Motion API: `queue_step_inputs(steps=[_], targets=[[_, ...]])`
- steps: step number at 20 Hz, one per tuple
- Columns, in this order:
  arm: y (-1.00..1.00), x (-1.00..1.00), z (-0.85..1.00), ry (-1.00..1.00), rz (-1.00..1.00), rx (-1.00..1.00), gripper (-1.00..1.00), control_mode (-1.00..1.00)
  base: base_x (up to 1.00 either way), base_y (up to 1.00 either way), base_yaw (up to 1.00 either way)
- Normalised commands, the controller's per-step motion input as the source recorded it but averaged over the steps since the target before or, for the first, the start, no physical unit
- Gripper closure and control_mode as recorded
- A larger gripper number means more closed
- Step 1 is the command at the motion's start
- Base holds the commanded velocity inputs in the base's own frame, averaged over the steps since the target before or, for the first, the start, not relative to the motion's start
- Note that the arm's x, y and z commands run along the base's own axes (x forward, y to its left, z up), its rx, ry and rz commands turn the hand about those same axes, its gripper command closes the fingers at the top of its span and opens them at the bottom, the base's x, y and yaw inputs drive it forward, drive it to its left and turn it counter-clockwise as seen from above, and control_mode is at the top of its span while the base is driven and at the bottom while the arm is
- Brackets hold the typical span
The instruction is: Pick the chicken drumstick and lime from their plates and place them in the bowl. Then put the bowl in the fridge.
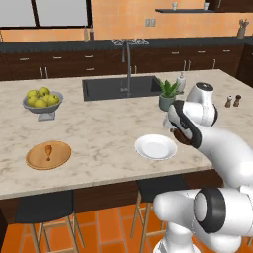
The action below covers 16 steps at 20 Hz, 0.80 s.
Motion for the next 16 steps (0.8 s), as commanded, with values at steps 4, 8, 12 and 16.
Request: queue_step_inputs(steps=[4,8,12,16], targets=[[0.15,0.08,0.0,0.0,0.03,0.02,-1.0,-1.0,0.0,0.0,0.0],[0.0,0.08,0.0,0.0,0.0,0.01,-1.0,1.0,0.31,0.42,0.02],[0.0,0.0,0.0,0.0,0.0,0.0,-1.0,1.0,0.52,0.41,0.04],[0.0,0.0,0.0,0.0,0.0,0.0,-1.0,1.0,0.7,0.06,0.0]])
